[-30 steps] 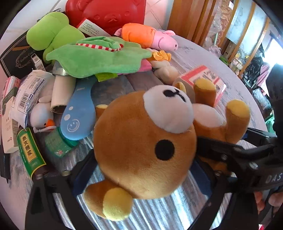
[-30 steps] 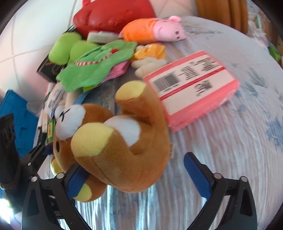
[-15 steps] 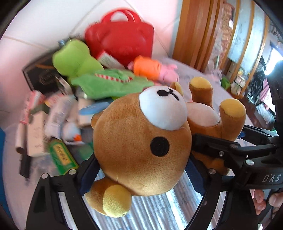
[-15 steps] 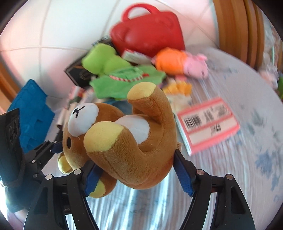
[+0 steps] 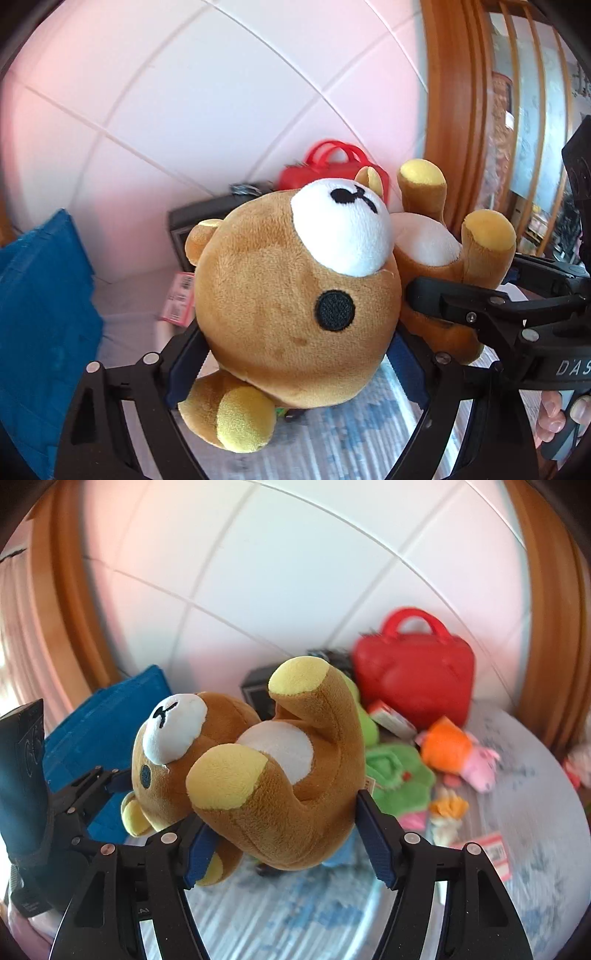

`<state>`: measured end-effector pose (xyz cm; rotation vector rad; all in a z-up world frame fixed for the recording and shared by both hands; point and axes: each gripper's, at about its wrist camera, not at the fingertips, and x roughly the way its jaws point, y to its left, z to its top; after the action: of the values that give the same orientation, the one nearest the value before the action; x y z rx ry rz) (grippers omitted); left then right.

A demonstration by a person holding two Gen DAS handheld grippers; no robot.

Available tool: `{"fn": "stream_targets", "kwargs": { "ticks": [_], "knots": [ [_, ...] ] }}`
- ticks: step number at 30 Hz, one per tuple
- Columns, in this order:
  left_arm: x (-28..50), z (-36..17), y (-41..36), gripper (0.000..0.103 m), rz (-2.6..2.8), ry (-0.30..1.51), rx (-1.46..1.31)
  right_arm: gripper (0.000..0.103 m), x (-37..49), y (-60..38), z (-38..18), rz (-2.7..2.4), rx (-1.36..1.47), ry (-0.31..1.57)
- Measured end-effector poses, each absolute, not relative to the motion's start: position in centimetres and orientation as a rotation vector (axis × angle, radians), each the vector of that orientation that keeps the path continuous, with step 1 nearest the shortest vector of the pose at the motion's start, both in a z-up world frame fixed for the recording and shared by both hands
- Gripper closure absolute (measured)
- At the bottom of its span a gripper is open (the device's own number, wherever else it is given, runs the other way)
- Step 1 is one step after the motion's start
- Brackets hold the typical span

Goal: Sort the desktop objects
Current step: 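Carry the teddy bear with both grippers over the blue crate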

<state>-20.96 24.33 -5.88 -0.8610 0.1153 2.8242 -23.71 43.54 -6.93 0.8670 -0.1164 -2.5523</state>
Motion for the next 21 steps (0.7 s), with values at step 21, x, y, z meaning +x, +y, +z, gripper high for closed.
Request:
{"fn": "stream_targets", "kwargs": {
  "ticks": [21],
  "knots": [
    [-14.7,4.6,-12.5,0.013,3.324,-0.043,-1.065,0.045,-23.0,4.6,5.3,-2.132,0.634,0.178]
  ]
}}
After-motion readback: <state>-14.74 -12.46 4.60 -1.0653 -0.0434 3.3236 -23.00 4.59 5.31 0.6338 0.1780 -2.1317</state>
